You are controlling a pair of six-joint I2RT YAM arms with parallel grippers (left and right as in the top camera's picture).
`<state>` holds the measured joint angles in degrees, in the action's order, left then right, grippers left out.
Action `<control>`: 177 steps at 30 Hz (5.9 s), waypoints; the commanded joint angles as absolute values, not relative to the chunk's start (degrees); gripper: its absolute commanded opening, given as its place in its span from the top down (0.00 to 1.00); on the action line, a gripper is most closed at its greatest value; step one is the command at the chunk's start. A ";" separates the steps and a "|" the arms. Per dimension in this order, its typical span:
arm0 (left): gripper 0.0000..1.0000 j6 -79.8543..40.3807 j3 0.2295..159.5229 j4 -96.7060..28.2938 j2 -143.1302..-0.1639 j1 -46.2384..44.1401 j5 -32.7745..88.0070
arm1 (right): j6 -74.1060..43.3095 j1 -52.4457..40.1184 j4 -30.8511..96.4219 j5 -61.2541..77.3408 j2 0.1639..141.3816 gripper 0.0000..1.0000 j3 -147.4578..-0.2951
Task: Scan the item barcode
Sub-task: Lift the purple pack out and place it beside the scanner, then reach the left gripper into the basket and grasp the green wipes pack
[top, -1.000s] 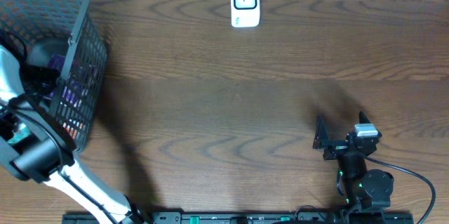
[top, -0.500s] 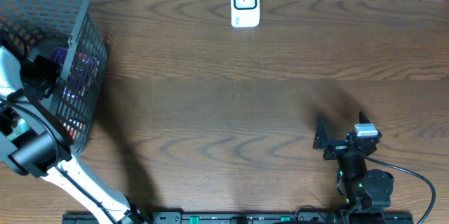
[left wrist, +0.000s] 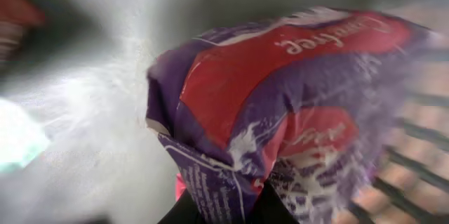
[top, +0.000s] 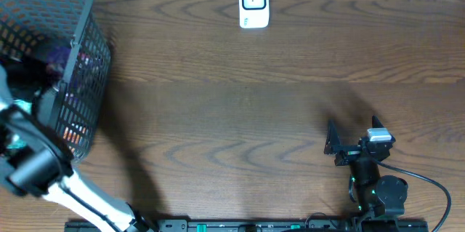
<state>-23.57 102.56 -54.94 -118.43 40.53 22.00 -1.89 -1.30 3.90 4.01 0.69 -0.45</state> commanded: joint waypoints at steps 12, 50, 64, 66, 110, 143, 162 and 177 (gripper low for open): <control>0.93 -24.51 103.46 -49.56 -88.73 40.45 28.12 | -1.65 -1.06 4.08 3.51 0.38 0.01 -0.32; 0.83 -21.69 102.61 -49.19 -114.06 -30.70 15.77 | -1.65 -1.06 4.08 3.51 0.38 0.01 -0.32; 0.02 -19.94 107.09 -50.26 -104.90 -19.86 14.63 | -1.65 -1.06 4.08 3.51 0.38 0.01 -0.32; 0.02 -19.94 107.13 -50.26 -101.38 -15.38 11.97 | -1.65 -1.06 4.08 3.51 0.38 0.01 -0.32; 0.07 0.10 76.58 -31.66 -105.45 38.57 -13.37 | -1.65 -1.06 4.08 3.51 0.38 0.01 -0.32; 0.92 -7.81 76.51 -22.92 -85.01 37.78 15.94 | -1.65 -1.06 4.08 3.51 0.38 0.01 -0.32; 0.08 15.00 75.22 -29.52 -102.04 37.85 -11.31 | -1.65 -1.06 4.08 3.51 0.38 0.01 -0.32; 0.40 19.88 75.22 -22.79 -115.42 38.46 -14.72 | -1.65 -1.06 4.08 3.51 0.38 0.01 -0.32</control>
<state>18.52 75.48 -22.37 -112.88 37.98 -14.28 -1.89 -1.30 3.90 3.99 0.69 -0.45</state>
